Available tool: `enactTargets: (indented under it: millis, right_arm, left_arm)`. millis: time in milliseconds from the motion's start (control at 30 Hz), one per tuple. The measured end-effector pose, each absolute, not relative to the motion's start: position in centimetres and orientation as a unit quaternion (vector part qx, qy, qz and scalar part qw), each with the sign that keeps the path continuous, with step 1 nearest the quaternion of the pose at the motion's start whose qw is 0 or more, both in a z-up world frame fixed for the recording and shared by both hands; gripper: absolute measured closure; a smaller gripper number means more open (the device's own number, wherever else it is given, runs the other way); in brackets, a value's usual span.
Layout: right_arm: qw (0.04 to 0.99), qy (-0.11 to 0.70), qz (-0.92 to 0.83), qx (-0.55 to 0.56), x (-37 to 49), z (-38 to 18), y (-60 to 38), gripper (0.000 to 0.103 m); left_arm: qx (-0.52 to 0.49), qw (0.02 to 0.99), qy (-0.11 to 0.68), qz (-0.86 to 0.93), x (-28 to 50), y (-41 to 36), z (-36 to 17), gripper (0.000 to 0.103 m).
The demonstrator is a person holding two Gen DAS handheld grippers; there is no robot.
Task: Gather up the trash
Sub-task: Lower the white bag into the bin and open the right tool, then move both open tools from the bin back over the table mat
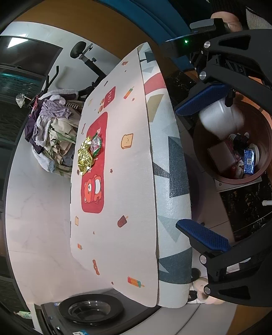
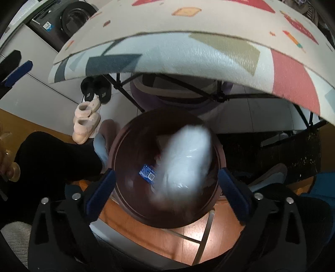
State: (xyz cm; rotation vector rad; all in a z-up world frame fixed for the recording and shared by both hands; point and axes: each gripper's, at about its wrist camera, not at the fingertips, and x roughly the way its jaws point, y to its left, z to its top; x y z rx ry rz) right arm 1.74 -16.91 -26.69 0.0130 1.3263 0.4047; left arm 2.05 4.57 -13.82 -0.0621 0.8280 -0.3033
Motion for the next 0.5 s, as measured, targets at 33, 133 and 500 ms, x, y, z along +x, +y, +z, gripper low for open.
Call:
enactTargets:
  millis: [33, 133, 500]
  right_arm:
    - [0.771, 0.609, 0.186, 0.005, 1.8, -26.6, -16.9, 0.006]
    - [0.780, 0.598, 0.186, 0.010, 2.0, -26.0, -17.3, 0.006]
    - [0.839, 0.512, 0.181, 0.028, 4.5, -21.3, -20.6, 0.006]
  left_arm:
    - [-0.030, 0.904, 0.401, -0.146, 2.0, 4.5, -13.9, 0.006]
    - [-0.030, 0.904, 0.401, -0.146, 2.0, 4.5, -13.9, 0.006]
    - [-0.036, 0.905, 0.400, -0.143, 2.8, 5.2, -14.1, 0.006]
